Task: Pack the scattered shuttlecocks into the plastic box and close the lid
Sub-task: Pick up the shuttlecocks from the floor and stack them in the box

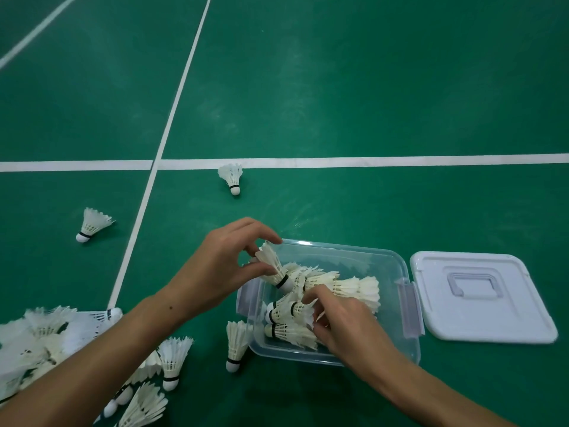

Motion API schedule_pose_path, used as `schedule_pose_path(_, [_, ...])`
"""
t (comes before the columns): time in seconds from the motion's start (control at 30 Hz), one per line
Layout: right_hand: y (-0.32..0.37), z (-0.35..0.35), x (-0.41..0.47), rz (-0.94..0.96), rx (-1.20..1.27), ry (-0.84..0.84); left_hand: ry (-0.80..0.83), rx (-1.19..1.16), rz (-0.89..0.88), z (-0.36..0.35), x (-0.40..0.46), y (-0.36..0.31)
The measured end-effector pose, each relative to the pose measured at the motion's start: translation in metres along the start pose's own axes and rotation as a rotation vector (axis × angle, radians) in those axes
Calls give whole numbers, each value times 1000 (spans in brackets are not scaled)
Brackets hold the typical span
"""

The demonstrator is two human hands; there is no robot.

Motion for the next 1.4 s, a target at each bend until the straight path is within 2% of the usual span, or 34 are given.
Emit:
schedule_pose_path(0.3, [-1,1,2,-3,72,-21,-4,-9,10,-5,-2,0])
schedule_pose_path(0.5, [-12,-2,13,-88,148,8,83,21,-19,-19,-3,-8])
schedule_pose_path(0.7, [-24,24,-3,-154,260,49,157,81,-37,-35,-2,-19])
schedule_pose_path(0.8, [-21,56,-8,-135,245,-57,175,94,-50,-40,3,-31])
schedule_pose_path(0.87, [-10,81,-8,-54,201,-187,188,85,-61,-43,8,-41])
schedule_pose_path(0.93, [3,91,-4,35,180,-246,197,73,-93,-46,13,-52])
schedule_pose_path(1.07, [4,88,3,68,187,-247,200,1,-117,-49,20,-65])
schedule_pose_path(1.23, [-1,94,-5,119,78,-271,164,-139,-110,-53,19,-65])
schedule_pose_path(1.4, [-14,97,-27,108,-66,-327,3,-163,-102,-43,9,-57])
Point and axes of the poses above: each hand's wrist, its own x-axis towards the middle knuckle, its own z-axis out of the back of the hand, y = z × x, the point moved 10 cm from there along x, towards the middle knuckle, and after that the axes turned 5 degrees about z, right-handed, at the moved point
